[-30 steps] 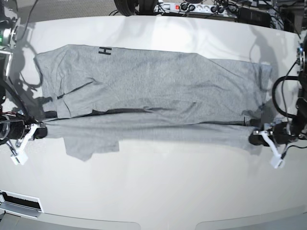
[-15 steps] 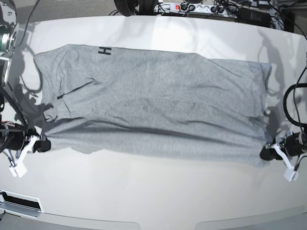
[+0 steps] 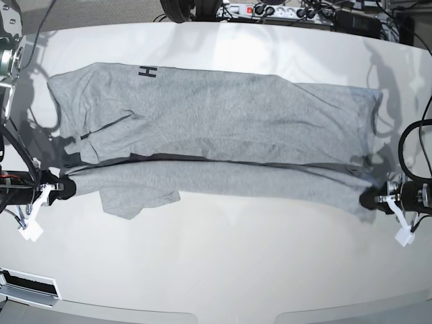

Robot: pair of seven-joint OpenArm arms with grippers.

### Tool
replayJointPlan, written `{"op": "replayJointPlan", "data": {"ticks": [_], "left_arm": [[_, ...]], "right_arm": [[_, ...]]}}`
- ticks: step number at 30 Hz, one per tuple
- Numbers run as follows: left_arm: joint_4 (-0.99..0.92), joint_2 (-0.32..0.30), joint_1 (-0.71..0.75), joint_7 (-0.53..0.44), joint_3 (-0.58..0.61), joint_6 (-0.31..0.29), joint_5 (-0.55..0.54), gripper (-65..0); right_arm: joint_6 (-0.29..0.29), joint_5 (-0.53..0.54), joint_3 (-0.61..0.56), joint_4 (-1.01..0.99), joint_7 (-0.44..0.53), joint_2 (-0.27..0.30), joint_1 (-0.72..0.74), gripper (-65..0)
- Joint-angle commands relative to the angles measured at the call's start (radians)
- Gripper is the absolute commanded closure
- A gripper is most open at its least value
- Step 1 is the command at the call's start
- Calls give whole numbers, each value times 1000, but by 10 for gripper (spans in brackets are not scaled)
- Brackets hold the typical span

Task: Layout the t-shirt on the table in an organized manner, then fold the t-shirt properly
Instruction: 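Fold the hem edge over toward the collar with both grippers and release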

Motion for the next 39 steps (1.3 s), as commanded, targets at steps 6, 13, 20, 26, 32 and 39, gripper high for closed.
{"op": "replayJointPlan", "data": {"ticks": [6,13,20,26,32,39], "left_arm": [[14,-18,41,-6,25,-8,-15,0],[14,-42,72,-59,149,-8,2,0],[14,-86,72,-155,156,-8,30,0],[14,-99,71,-68,156,-8,-51,0],[15,-130,72,5,156,-8,-130,0],[15,-135,94,-5,158,-8,-143,0]], "right_arm": [[5,-16,-34,17,10,23,-15,0],[5,-123,-48,18,59,42,-14,0],[5,-118,-48,18,66,65,-12,0],[5,-114,-48,18,76,65,-12,0],[5,-114,-48,17,65,71,-13,0],[5,-115,-114,17,66,71,-16,0]]}}
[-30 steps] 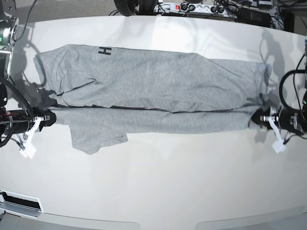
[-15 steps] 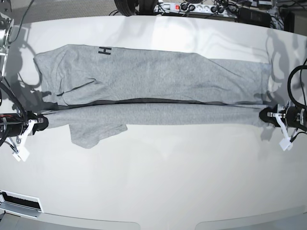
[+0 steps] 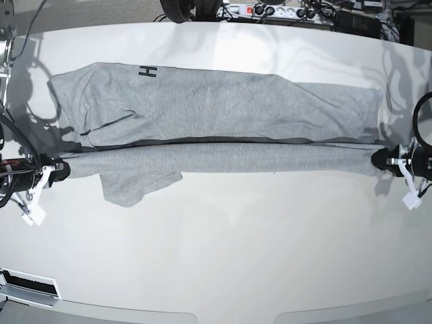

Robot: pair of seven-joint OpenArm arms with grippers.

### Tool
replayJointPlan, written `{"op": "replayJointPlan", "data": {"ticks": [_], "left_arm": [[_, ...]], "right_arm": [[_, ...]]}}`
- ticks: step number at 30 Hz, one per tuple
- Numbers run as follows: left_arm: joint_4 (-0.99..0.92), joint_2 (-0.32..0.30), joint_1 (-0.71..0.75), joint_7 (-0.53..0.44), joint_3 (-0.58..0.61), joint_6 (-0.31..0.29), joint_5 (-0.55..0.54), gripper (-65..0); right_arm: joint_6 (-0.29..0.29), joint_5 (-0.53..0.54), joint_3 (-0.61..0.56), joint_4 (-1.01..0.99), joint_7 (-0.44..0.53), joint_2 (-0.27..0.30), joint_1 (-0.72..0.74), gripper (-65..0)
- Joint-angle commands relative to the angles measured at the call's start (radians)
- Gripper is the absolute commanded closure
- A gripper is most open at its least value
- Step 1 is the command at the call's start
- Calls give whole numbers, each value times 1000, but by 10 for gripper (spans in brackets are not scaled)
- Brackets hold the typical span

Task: Layout the t-shirt on the table in an organized manner, then fold the t-shirt properly
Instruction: 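Fold the hem edge over toward the collar with both grippers and release, then grasp the sleeve end with the right gripper and fold it inward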

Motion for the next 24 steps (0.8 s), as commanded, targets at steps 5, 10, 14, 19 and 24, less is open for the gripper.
{"op": "replayJointPlan", "data": {"ticks": [5,10,14,19,24], "left_arm": [[10,-16,2,-17,-6,-5,-46,-18],[10,-25,31,-17,-6,-5,-42,-248],[10,-24,43,-23,-6,-5,-43,-291],[10,-24,43,-40,-6,-5,-45,-291],[10,-24,49,-45,-6,-5,-44,-291]], "right_arm": [[5,-57,-50,17,7,26,24,0],[5,-106,-50,17,11,34,25,-11],[-2,-103,-50,17,11,34,32,-330],[-12,29,-50,19,11,34,86,-392],[2,123,-50,19,149,20,136,-392]]}}
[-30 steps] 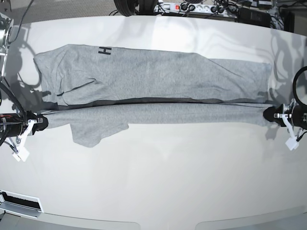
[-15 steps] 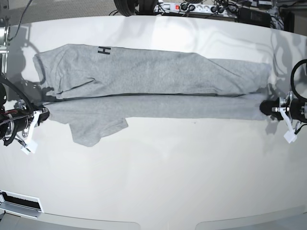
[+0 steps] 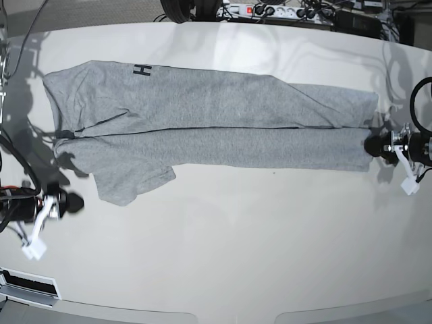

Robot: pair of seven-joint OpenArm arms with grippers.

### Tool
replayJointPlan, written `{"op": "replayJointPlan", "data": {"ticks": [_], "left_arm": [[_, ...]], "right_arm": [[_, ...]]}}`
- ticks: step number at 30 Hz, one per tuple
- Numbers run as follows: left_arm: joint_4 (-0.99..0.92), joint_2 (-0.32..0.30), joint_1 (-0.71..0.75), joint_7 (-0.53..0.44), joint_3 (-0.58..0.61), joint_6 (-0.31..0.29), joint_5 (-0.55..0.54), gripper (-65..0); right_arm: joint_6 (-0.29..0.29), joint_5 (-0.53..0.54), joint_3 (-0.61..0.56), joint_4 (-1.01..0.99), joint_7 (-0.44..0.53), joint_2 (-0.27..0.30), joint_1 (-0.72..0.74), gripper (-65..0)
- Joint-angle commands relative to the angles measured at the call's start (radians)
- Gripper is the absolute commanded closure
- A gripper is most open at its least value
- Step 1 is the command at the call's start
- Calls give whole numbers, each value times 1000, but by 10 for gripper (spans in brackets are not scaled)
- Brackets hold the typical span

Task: Layout the t-shirt on the table in an organized manner, then fold the t-shirt properly
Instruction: 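Grasp the sleeve end with the right gripper and fold it inward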

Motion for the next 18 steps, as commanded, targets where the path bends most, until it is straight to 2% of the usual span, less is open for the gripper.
{"op": "replayJointPlan", "data": {"ticks": [1,4,8,9,13,15,18], "left_arm": [[9,-24,-23,-20,-6,-6,-14,-291],[9,-24,-23,-50,-6,-6,-14,-290],[9,-19,-24,-52,-6,-6,-17,-290],[9,-19,-23,-51,-6,-6,-17,-291],[9,-30,-14,-52,-6,-6,-14,-291],[9,-30,-11,-52,-6,-6,-14,-291],[9,-27,-10,-53,-6,-6,-22,-290]], "right_arm": [[-16,-11,6,14,49,-3,22,-392],[-86,-162,6,-5,76,-93,20,-393],[-99,-279,6,-108,157,-194,13,-395],[-106,-317,6,-138,195,-208,13,-395],[-203,-441,6,-219,321,-238,10,-395],[-259,-498,6,-227,341,-246,9,-395],[-277,-521,6,-227,349,-251,10,-395]]}}
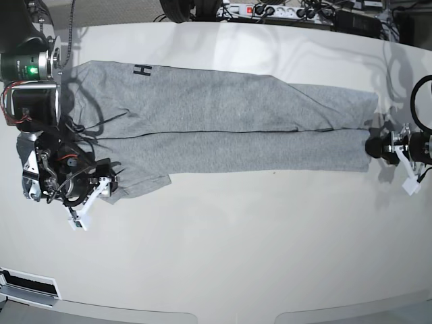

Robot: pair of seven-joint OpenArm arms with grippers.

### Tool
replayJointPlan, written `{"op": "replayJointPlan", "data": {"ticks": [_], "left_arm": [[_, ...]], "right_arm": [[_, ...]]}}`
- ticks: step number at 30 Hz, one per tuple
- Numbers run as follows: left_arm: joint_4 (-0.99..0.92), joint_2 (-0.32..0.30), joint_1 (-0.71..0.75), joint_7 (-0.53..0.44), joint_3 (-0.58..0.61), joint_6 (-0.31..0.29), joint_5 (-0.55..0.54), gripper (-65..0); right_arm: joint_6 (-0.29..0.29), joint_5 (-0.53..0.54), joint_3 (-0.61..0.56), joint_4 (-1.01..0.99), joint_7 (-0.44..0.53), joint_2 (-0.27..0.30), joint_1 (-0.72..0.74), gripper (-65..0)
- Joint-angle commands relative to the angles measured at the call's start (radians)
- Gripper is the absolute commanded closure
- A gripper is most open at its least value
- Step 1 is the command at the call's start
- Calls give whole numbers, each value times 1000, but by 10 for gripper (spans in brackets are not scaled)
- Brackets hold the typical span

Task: Layout the t-shirt on the table in an organized manner, then fold the t-shirt properly
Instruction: 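Grasp the sleeve end with the right gripper and fold it inward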

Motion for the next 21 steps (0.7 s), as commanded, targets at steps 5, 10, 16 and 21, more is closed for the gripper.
{"op": "replayJointPlan", "data": {"ticks": [5,10,16,21], "left_arm": [[9,-19,-20,-10,-6,-8,-20,-290],[9,-19,-21,-11,-6,-8,-20,-290],[9,-19,-21,-11,-6,-8,-20,-291],[9,-19,-20,-11,-6,-8,-20,-290]], "right_arm": [[125,67,5,13,34,-13,15,-389],[166,21,5,14,72,-22,8,0],[287,145,52,150,-117,0,14,0],[287,329,102,412,-332,37,-90,0]]}}
